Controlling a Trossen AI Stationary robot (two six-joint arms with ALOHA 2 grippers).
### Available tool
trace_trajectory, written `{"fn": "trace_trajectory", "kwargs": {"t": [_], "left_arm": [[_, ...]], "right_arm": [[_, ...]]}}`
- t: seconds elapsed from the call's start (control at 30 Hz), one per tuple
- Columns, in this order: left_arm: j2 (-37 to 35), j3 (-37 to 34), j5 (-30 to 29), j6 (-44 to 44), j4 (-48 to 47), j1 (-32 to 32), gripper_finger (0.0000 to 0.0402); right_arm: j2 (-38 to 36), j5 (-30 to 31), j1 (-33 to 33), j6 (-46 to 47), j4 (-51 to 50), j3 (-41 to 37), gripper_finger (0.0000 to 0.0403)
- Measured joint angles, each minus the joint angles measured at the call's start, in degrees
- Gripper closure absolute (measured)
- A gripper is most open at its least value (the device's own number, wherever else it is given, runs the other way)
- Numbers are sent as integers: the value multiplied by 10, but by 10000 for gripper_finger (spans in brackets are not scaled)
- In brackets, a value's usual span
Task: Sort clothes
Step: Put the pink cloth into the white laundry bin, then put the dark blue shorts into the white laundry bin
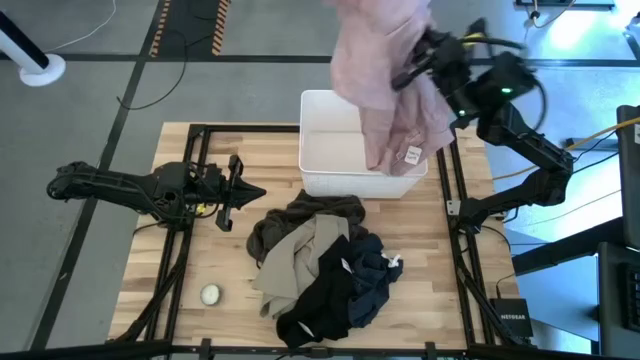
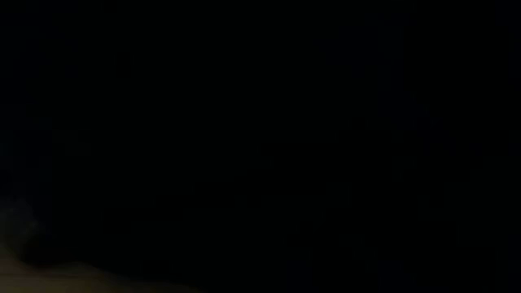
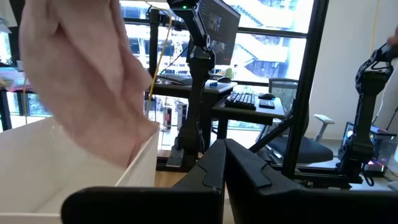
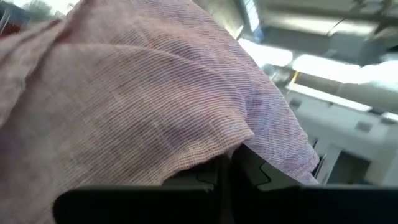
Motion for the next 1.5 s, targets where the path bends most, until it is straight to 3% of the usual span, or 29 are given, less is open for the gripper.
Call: {"fn": "trace_trajectory", "kwargs": {"t": [0.47,0.67,0.87,0.97,1.07,1.27,1.4,1.5], "left_arm": [[0,0,0,-7,0,0,401],[0,0,0,-10,-1,0,401],[0,0,0,-8,0,0,401],[0,0,0,-8,0,0,401],[0,0,0,-8,0,0,401],[0,0,0,-10,0,0,401],[0,0,0,-19,-1,0,401],[0,0,0,-22,-3,0,401]], "right_arm": [[53,1,-10,115,-424,-26,382],[49,15,-33,176,-492,-107,381],[50,-50,-44,217,-479,-211,373],[53,-49,-42,218,-464,-248,352],[57,-8,-42,221,-467,-252,316],[57,14,-42,250,-507,-195,235],[57,-54,-42,281,-545,-126,195],[56,-156,-42,317,-577,-71,177]]}}
